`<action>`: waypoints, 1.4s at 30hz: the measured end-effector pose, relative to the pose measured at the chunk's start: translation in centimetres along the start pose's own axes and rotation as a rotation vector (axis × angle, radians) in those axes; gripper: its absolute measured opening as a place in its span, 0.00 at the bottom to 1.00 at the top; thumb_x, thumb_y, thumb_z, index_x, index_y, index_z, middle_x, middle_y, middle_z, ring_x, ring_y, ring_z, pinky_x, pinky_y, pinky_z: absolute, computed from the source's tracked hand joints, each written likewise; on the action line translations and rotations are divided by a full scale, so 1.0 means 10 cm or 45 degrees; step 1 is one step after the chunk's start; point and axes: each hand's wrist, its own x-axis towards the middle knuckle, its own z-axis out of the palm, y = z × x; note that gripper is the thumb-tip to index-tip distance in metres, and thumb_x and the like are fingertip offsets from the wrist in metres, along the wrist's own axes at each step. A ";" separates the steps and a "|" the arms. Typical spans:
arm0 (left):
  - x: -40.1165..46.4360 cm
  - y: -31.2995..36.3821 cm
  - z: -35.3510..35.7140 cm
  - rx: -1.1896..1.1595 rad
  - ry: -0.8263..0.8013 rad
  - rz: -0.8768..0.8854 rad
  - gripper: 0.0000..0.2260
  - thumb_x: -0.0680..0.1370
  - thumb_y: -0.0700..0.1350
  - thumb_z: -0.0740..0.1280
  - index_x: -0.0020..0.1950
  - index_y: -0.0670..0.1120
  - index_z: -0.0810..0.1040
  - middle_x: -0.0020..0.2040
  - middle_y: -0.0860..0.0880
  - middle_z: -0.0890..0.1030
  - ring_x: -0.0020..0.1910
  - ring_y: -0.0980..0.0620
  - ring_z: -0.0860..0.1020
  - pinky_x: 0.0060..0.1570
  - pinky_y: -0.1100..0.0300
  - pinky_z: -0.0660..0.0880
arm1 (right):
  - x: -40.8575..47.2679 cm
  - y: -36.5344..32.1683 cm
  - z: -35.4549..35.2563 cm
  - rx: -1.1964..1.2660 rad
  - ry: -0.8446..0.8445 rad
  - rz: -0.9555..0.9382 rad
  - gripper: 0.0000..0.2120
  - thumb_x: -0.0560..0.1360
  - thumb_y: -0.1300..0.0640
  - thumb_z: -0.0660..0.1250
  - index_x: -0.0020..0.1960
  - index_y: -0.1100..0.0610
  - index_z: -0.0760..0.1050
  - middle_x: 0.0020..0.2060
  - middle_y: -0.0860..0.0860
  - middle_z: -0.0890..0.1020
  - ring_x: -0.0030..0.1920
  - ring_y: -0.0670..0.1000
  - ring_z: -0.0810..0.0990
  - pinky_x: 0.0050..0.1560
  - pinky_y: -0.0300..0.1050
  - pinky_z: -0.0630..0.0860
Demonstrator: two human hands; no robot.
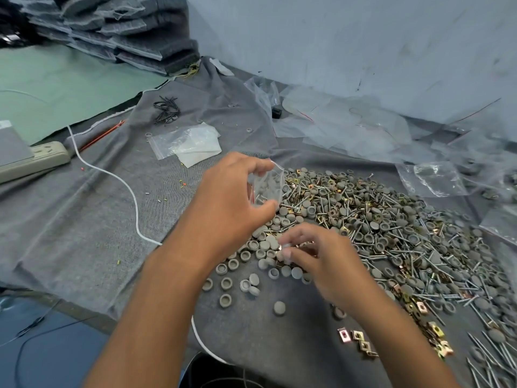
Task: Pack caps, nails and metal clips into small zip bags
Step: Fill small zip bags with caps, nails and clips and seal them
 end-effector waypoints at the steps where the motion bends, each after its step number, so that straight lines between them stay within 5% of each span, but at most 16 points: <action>1: 0.00 0.00 0.00 0.004 0.001 0.002 0.21 0.72 0.47 0.76 0.65 0.54 0.79 0.53 0.60 0.76 0.42 0.60 0.76 0.43 0.77 0.67 | 0.00 0.00 -0.06 0.061 -0.005 0.039 0.06 0.77 0.55 0.73 0.48 0.43 0.82 0.43 0.42 0.85 0.43 0.41 0.84 0.45 0.38 0.81; 6: 0.00 0.00 0.03 0.023 -0.026 0.019 0.23 0.71 0.47 0.77 0.65 0.54 0.79 0.54 0.59 0.76 0.41 0.58 0.75 0.45 0.74 0.69 | -0.05 -0.21 -0.38 0.800 0.025 -0.045 0.07 0.71 0.50 0.74 0.47 0.49 0.84 0.45 0.51 0.86 0.43 0.49 0.81 0.41 0.40 0.78; 10: 0.01 0.04 0.06 0.025 -0.046 0.030 0.22 0.70 0.47 0.78 0.63 0.53 0.80 0.54 0.59 0.76 0.39 0.63 0.74 0.45 0.74 0.67 | 0.07 -0.50 -0.50 1.059 -0.113 -0.244 0.07 0.68 0.50 0.77 0.46 0.48 0.85 0.46 0.51 0.85 0.44 0.47 0.82 0.36 0.38 0.76; 15: 0.01 0.06 0.07 0.012 -0.044 0.044 0.20 0.70 0.46 0.77 0.61 0.53 0.80 0.53 0.57 0.76 0.40 0.65 0.72 0.45 0.76 0.65 | 0.26 -0.65 -0.47 0.829 -0.059 -0.175 0.08 0.69 0.54 0.74 0.47 0.51 0.83 0.43 0.50 0.87 0.45 0.49 0.86 0.28 0.36 0.73; 21: 0.01 0.02 0.06 0.032 -0.017 0.038 0.20 0.71 0.48 0.77 0.62 0.53 0.80 0.53 0.57 0.76 0.40 0.64 0.72 0.47 0.69 0.66 | 0.27 -0.68 -0.47 0.442 0.199 -0.285 0.05 0.74 0.57 0.76 0.49 0.49 0.83 0.41 0.46 0.87 0.36 0.44 0.83 0.32 0.37 0.75; 26: 0.02 0.02 0.08 0.046 -0.014 0.032 0.20 0.70 0.48 0.77 0.61 0.52 0.80 0.54 0.57 0.76 0.40 0.64 0.72 0.45 0.74 0.65 | 0.18 -0.75 -0.38 0.051 0.398 -0.491 0.06 0.73 0.56 0.78 0.49 0.49 0.85 0.40 0.41 0.86 0.44 0.39 0.85 0.47 0.38 0.81; 31: 0.01 0.01 0.07 0.033 -0.018 0.022 0.19 0.71 0.50 0.77 0.61 0.55 0.79 0.52 0.61 0.74 0.40 0.64 0.73 0.43 0.75 0.66 | 0.13 -0.78 -0.41 -0.028 0.508 -0.611 0.06 0.75 0.53 0.76 0.51 0.48 0.82 0.42 0.38 0.84 0.47 0.37 0.83 0.47 0.29 0.76; 34: 0.01 0.01 0.06 0.015 -0.022 0.025 0.20 0.71 0.49 0.77 0.61 0.54 0.79 0.52 0.60 0.75 0.39 0.62 0.74 0.43 0.76 0.66 | 0.11 -0.74 -0.41 -0.067 0.496 -0.670 0.05 0.78 0.52 0.72 0.54 0.49 0.81 0.43 0.37 0.83 0.48 0.40 0.82 0.45 0.30 0.75; 37: 0.03 -0.04 0.03 0.039 0.001 0.013 0.22 0.70 0.47 0.78 0.64 0.54 0.79 0.54 0.60 0.75 0.40 0.65 0.73 0.44 0.77 0.66 | 0.01 -0.56 -0.32 -0.186 0.224 -0.556 0.08 0.78 0.47 0.67 0.57 0.39 0.78 0.42 0.37 0.81 0.46 0.39 0.81 0.43 0.32 0.76; 40: 0.03 -0.09 0.02 0.164 -0.023 -0.015 0.24 0.71 0.43 0.77 0.65 0.53 0.78 0.55 0.59 0.74 0.40 0.62 0.70 0.45 0.71 0.65 | -0.16 -0.35 -0.07 -0.221 -0.041 -0.397 0.22 0.76 0.48 0.71 0.65 0.31 0.68 0.45 0.33 0.81 0.43 0.37 0.81 0.44 0.38 0.80; 42: 0.03 -0.11 0.02 0.138 -0.036 -0.037 0.23 0.71 0.43 0.76 0.64 0.53 0.78 0.54 0.58 0.74 0.39 0.60 0.72 0.44 0.73 0.66 | -0.26 -0.24 0.09 -0.230 -0.040 -0.360 0.21 0.76 0.49 0.74 0.62 0.33 0.68 0.43 0.36 0.80 0.41 0.39 0.81 0.43 0.33 0.75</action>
